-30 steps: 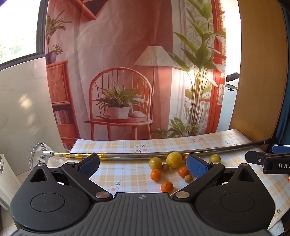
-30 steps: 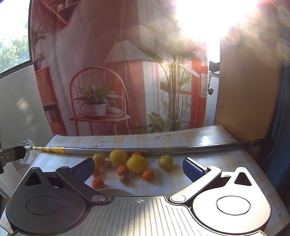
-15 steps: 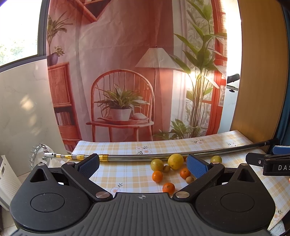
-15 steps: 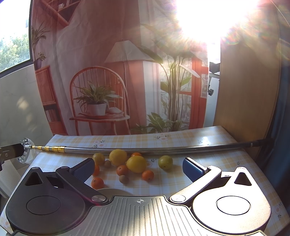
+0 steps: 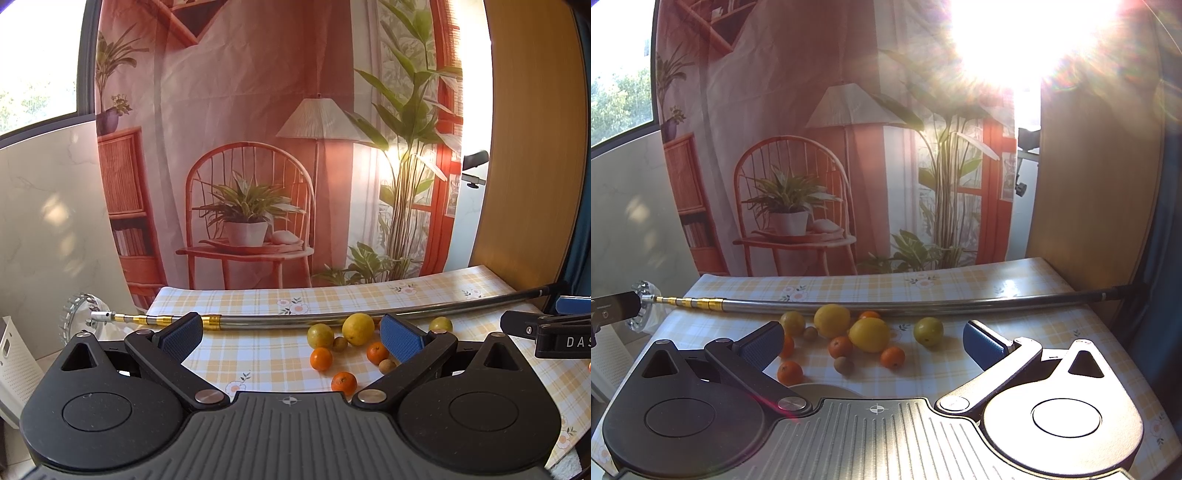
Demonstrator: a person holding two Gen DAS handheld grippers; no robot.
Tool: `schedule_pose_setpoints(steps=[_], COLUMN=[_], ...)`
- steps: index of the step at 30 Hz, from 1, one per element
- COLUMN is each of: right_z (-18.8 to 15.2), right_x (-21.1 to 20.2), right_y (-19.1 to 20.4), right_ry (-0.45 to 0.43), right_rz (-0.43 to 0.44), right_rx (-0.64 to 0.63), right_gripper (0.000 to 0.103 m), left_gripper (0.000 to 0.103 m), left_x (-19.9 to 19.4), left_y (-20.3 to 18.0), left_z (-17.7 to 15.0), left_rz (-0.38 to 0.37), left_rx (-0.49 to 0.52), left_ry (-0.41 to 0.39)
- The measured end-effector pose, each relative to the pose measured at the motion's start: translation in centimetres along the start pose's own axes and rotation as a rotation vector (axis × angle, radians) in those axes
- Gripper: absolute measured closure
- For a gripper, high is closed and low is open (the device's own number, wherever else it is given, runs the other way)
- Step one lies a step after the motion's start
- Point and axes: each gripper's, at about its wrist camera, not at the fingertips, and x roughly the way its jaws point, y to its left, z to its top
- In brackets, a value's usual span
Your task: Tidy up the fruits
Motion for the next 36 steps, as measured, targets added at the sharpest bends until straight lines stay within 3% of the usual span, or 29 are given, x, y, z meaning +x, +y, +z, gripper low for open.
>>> schedule_pose_setpoints(steps=[36], right_z=[-0.04], right_x=[-0.06], right_y=[0.05], right_ry=[-0.003], right_rz=[-0.002], right_rx=[-0.003], right_gripper=[0.000], left_gripper=[0.000], left_x=[-0.23], left_y=[-0.15], left_z=[0.11], left_rz=[0.000], left_rx=[-0.002], left_ry=[-0.004])
